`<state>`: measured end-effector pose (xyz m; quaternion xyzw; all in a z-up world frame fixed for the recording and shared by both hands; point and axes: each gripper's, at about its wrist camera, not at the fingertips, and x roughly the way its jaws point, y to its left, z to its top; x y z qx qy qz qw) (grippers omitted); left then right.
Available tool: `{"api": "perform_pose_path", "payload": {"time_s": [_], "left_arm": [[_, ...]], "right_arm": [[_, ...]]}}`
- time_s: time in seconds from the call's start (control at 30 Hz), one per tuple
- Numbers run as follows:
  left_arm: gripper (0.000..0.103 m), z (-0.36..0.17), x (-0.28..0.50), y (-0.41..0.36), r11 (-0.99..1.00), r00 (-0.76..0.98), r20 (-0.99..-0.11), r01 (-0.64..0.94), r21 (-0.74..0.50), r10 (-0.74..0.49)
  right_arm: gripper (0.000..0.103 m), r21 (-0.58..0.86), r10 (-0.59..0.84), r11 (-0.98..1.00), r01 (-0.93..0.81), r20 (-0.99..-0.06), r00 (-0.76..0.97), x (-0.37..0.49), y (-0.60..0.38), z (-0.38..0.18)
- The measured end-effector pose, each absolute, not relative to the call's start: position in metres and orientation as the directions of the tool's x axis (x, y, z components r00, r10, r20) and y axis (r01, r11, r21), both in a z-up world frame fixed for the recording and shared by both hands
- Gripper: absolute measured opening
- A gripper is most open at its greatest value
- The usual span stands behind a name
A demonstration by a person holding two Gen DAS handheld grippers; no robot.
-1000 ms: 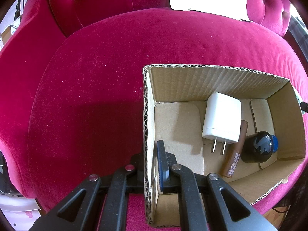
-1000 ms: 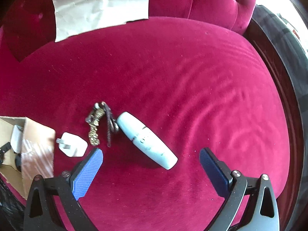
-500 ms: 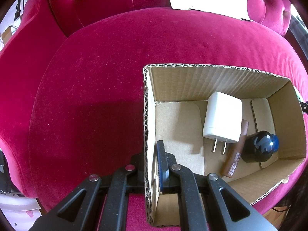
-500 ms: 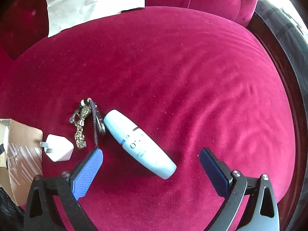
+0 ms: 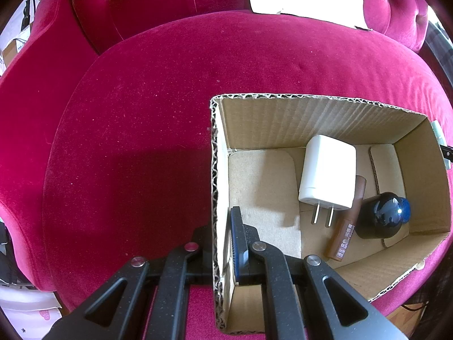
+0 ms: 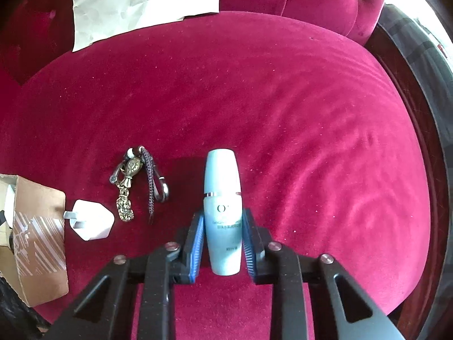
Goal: Organize rigid objects
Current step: 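Move the right gripper to the light-blue bottle and grasp it, then carry the light-blue bottle with the right gripper over the box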
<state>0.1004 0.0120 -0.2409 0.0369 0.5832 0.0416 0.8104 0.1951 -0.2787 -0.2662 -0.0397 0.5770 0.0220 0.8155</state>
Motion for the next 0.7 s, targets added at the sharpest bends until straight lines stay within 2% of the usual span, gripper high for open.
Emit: {"api": "perform_pose_path", "payload": {"time_s": [0.7], "left_arm": [[0.007, -0.241, 0.101, 0.013, 0.994, 0.315, -0.943, -0.022, 0.108, 0.109]], "right_arm": [[0.027, -0.021, 0.002, 0.998, -0.059, -0.928, 0.372, 0.167, -0.277, -0.225]]}}
